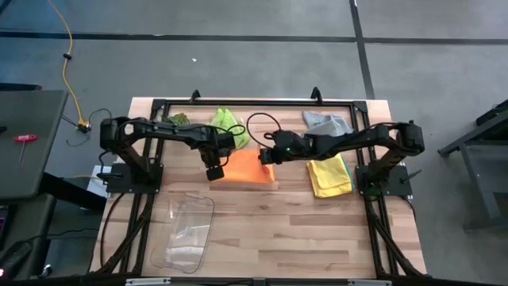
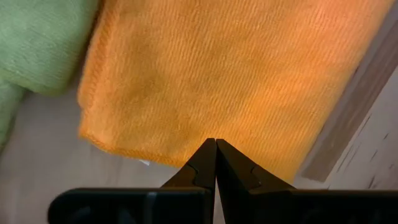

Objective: Fold microfiber towels
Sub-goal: Fold the orange towel

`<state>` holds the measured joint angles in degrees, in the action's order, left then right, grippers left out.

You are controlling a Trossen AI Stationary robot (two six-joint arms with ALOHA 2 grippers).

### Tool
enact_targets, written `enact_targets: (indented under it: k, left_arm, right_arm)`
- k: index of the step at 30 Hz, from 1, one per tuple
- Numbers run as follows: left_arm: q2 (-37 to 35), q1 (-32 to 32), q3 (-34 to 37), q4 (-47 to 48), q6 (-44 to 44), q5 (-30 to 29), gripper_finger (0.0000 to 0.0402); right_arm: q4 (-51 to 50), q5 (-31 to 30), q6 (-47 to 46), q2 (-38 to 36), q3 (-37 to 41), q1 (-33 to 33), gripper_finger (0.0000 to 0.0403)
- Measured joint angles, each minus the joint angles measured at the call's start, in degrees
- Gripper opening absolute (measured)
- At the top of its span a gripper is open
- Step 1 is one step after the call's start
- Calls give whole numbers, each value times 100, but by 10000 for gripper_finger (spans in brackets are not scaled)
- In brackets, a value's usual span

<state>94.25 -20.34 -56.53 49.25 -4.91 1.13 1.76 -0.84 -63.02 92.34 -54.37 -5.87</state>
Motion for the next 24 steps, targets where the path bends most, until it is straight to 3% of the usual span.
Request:
enact_targets:
  k: [5,13,24]
  left_arm:
    - [-54,113,114,-51,-47,-20,0]
    - [-79,201,151,-915,-216,-17,0]
    - [-157,560,153,-1056,-89,-52,0]
  right_arm:
    - [-855,-130,310,-523,0,2,0]
    - [-2762,-510,561,-1236,-2,-13,0]
    - [-4515,-956,682,-2114,0,-101,0]
